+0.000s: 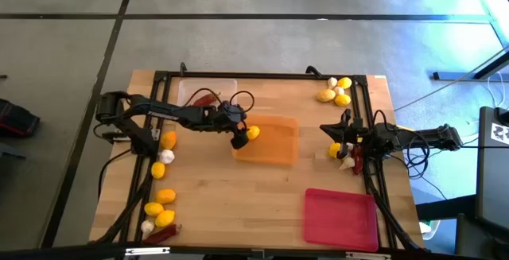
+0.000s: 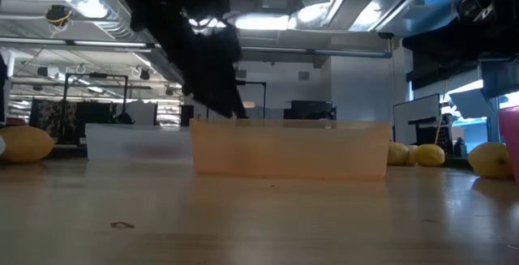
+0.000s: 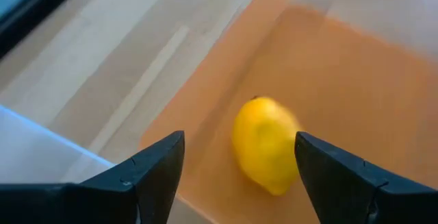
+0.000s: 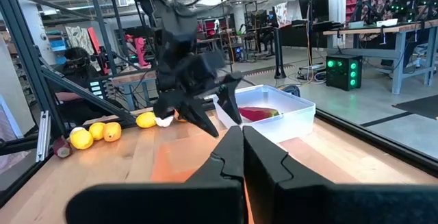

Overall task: Sort produce into baskets
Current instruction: Put the lemon into the orange bin

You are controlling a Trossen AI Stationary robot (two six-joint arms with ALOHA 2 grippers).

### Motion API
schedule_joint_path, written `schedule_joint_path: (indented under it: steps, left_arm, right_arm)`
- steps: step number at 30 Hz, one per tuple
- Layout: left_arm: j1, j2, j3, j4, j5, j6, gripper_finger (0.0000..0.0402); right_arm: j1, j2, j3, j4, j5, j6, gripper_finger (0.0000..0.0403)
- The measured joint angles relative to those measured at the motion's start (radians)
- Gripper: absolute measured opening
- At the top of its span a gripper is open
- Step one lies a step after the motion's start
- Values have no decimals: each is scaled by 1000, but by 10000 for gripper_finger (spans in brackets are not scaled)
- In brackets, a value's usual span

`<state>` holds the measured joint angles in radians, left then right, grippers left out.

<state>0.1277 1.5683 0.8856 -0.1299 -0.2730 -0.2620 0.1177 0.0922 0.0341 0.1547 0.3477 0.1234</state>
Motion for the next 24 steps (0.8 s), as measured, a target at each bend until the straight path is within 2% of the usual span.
schedule_joint_path:
  steps: [5,13,19,24]
  left_arm:
    - [-45,-124,0,-68,0,0,271]
    - [-134,-343,0,-318,0,-47,271]
    - [-169,-453,0,-542,-28,-190,272]
    - [-175,-473,0,-749,-56,-353,272]
  right_arm:
    - [0,0,0,0,0,2,5]
    - [0,0,0,-5,0,18,5]
    - [0,0,0,-15,0,18,5]
    - [0,0,0,-29,0,18,5]
